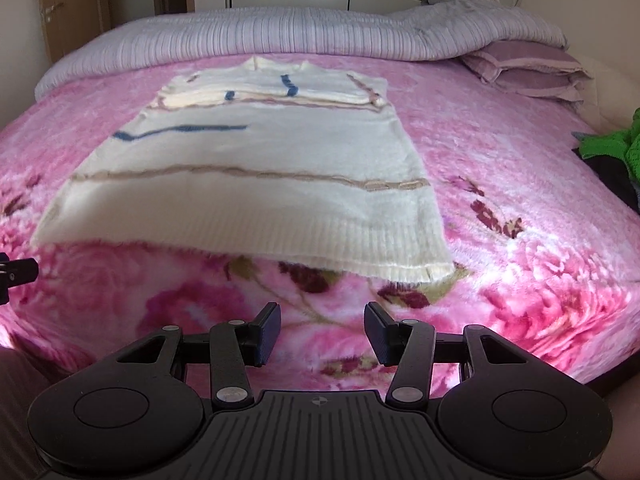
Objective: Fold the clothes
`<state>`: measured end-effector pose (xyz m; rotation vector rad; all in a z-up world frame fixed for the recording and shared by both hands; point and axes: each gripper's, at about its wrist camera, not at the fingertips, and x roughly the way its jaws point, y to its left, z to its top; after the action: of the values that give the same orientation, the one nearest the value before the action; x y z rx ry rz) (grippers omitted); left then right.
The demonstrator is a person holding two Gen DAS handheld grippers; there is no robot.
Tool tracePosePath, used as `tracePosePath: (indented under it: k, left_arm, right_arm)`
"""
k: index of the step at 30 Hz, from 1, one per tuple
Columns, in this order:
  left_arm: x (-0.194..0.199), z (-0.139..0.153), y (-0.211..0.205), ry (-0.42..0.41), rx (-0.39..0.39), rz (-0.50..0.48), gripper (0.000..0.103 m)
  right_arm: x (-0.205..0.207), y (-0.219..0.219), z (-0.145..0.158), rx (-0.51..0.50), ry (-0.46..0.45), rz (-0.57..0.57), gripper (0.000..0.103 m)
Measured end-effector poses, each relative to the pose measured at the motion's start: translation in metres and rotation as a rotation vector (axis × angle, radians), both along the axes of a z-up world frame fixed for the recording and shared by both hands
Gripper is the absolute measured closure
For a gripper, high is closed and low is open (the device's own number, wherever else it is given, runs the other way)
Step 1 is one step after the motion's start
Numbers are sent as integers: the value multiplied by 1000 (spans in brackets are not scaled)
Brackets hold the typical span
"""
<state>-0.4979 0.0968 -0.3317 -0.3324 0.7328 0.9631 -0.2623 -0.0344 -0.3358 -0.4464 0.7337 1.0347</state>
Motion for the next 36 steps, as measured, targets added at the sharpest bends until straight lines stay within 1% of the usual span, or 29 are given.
tracePosePath:
  k: [2,4,8,11,14,19,20,21,23,26,30,32,33,35,36]
  left_arm:
    - [-6,2,11,-23,-8,-13,66]
    - [-18,3,29,-79,-44,-8,66]
    - [-44,1,66,-198,-150,14,66]
    - [-54,-8,93,-274,-243,28,67]
    - [-56,-21,118,-327,-315,43,67]
    - [-58,-44,152,-444,-445,70,67]
    - [-59,-48,158,-469,-461,76,67]
    - [-58,-49,162,-488,-468,74,67]
    - [-56,-52,170,-522,-481,64,67]
    - [-48,-59,183,-559,-510,48,68]
    - [-37,-65,196,-595,-528,23,68]
    - [-32,-68,201,-607,-532,7,68]
    - [-29,-70,203,-610,-532,0,68]
    - [-26,-71,205,-611,-530,-12,69]
    - [-25,-71,206,-609,-529,-17,71]
  right_arm:
    - [12,-5,1,48,41,4,53]
    - [37,-13,4,115,140,-9,53]
    - [96,-33,-4,194,324,-86,53]
    - [130,-38,-7,208,385,-129,53]
    - [162,-41,-10,225,444,-166,53]
    - [202,-35,-24,289,639,-213,53]
    - [207,-32,-28,299,676,-218,53]
    - [212,-30,-32,308,713,-223,53]
    - [221,-23,-37,322,757,-228,53]
    - [230,-12,-43,341,811,-219,53]
    - [239,2,-53,364,882,-182,53]
    - [242,8,-56,377,902,-163,54]
    - [242,11,-58,378,907,-156,55]
    - [241,16,-62,379,916,-142,60]
    - [241,19,-64,379,921,-135,66]
